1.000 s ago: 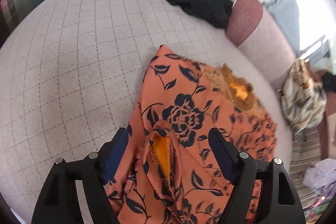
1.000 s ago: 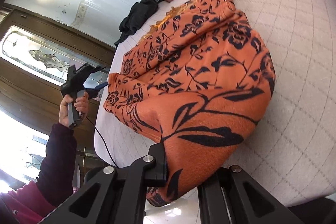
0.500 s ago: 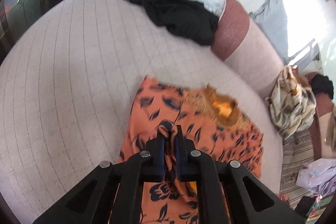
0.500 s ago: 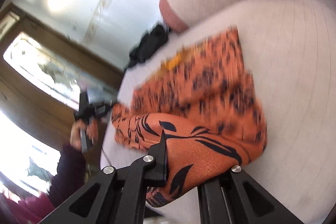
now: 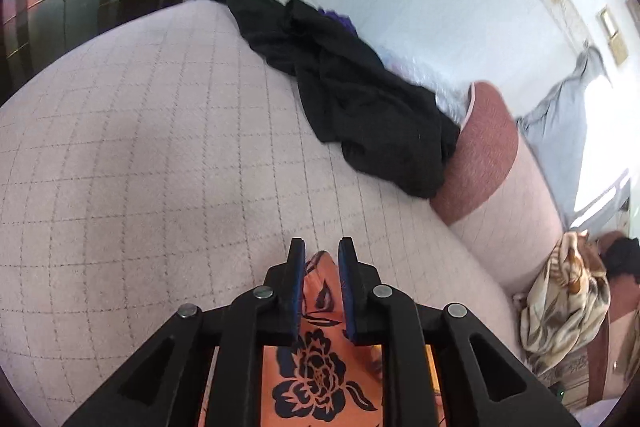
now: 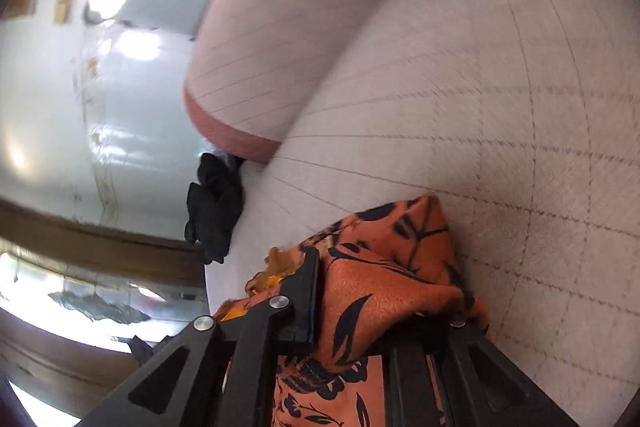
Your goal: Fold small clothes
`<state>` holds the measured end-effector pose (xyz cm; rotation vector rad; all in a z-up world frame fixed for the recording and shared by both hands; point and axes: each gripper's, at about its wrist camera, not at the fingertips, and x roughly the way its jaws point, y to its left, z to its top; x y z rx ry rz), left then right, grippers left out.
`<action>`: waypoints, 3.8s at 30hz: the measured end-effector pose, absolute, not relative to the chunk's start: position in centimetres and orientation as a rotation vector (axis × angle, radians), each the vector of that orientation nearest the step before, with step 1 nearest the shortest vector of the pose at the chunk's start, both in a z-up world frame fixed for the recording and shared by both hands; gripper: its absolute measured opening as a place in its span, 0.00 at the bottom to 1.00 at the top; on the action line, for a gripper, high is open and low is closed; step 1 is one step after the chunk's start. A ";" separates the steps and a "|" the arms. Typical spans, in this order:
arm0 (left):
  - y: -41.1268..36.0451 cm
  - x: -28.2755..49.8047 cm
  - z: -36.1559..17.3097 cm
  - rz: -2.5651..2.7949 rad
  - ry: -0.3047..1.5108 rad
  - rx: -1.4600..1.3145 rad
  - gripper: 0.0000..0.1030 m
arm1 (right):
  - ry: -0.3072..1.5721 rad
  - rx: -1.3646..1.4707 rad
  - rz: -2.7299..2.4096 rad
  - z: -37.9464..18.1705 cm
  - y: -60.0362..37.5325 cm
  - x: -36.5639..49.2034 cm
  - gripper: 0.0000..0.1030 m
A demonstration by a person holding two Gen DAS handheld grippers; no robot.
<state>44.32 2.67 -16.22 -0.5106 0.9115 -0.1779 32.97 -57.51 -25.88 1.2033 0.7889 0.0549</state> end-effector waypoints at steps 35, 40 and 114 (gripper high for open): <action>0.0 30.3 -19.6 0.014 0.941 -0.224 0.45 | 0.802 0.429 0.013 -18.8 -38.3 44.4 0.40; 0.8 29.3 -19.8 0.053 0.938 -0.199 0.45 | 0.911 0.324 0.310 -18.7 -30.1 41.3 0.40; 8.1 32.2 -19.7 0.189 1.016 -0.287 0.81 | 1.020 0.440 0.138 -23.9 -19.5 50.0 0.39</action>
